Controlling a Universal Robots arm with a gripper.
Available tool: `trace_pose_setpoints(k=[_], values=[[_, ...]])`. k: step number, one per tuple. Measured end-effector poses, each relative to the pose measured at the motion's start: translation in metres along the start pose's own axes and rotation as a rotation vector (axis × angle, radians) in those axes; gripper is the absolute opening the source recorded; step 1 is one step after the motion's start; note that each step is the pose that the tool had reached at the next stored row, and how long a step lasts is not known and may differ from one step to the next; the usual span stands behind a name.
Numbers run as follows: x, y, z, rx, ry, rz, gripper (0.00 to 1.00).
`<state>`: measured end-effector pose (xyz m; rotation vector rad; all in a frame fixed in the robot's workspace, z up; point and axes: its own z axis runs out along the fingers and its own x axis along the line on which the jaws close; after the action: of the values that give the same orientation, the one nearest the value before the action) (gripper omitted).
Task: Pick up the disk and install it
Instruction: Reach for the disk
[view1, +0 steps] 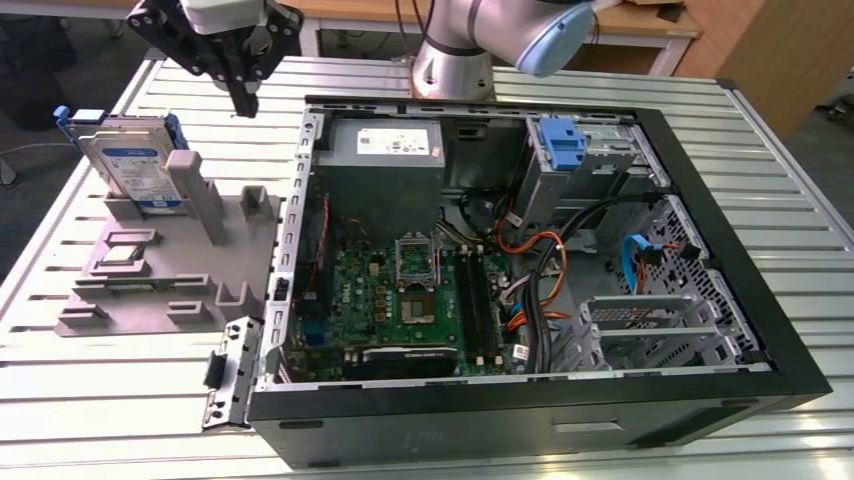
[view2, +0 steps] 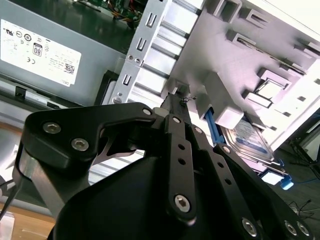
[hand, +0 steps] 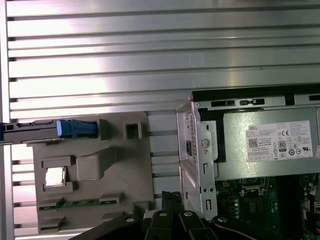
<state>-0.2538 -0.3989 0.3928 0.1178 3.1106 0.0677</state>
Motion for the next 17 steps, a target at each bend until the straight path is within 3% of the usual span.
trace_pose_setpoints(k=[9,17], values=[[0.0159,-0.0012,-0.0004,-0.0001,-0.0017,0.0,0.1],[0.0176,-0.0013,-0.0004,-0.0002,-0.0018,0.0,0.1]])
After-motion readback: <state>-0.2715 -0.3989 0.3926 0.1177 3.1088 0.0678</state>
